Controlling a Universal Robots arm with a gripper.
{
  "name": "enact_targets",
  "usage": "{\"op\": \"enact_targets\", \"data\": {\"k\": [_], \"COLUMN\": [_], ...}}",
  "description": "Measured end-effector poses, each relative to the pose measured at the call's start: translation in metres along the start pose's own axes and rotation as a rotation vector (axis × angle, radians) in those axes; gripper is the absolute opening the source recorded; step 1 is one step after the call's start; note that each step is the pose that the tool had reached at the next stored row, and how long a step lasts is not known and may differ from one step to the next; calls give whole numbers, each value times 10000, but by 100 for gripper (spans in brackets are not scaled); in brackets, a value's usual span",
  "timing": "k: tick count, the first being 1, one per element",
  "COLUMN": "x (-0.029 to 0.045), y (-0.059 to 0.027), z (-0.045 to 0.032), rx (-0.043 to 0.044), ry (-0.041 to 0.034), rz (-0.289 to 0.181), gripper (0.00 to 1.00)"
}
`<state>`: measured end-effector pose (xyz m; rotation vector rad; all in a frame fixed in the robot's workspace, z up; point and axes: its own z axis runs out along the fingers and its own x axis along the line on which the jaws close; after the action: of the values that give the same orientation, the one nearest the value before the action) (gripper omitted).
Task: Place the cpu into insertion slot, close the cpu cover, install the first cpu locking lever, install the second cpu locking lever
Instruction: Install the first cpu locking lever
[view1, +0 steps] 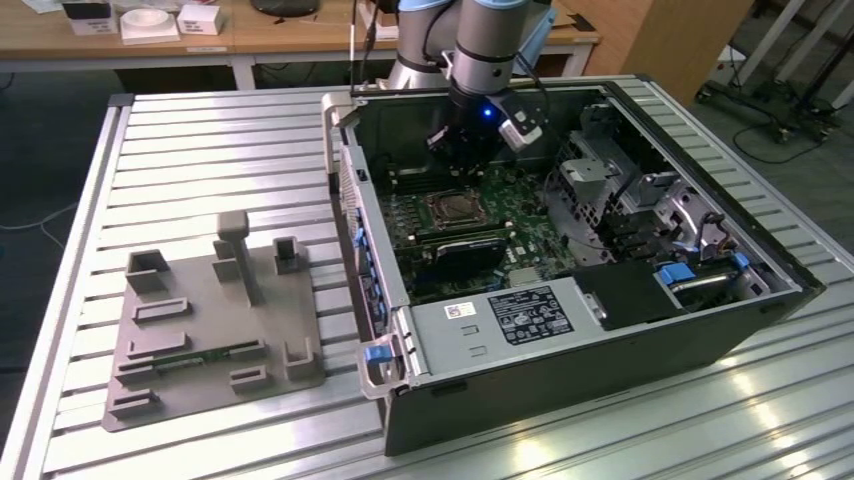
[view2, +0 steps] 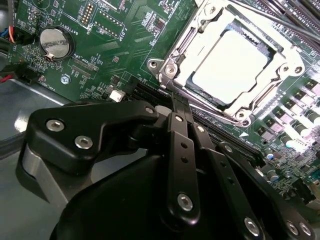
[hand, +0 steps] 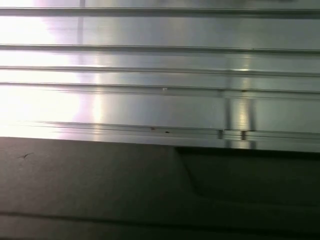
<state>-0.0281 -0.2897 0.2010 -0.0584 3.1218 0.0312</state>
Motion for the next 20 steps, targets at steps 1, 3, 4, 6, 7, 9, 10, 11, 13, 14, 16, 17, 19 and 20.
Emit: {"op": "enact_targets", "data": {"k": [1,3,4,6,7,9,10,11,13,14,16,17,19,20], "x": [0,0,0,0,1,1,1,1,1,1,1,1,1,1], "y": [0,0,0,-1,-1,-1,-1,-1,-2,-1,-1,-2,-1,-2], "z": [1,3,6,13,16,22,26,31,40,44,51,54,58,58], "rx": [55,112,137,186,212,259,282,304,350,371,417,447,479,481], "ry": [3,6,7,9,11,14,14,15,18,18,18,21,26,27], "rz": [0,-2,-3,-4,-4,-5,-5,-6,-7,-7,-8,-9,-10,-11], "gripper": [11,11,11,11,11,11,11,11,11,11,11,11,11,11]}}
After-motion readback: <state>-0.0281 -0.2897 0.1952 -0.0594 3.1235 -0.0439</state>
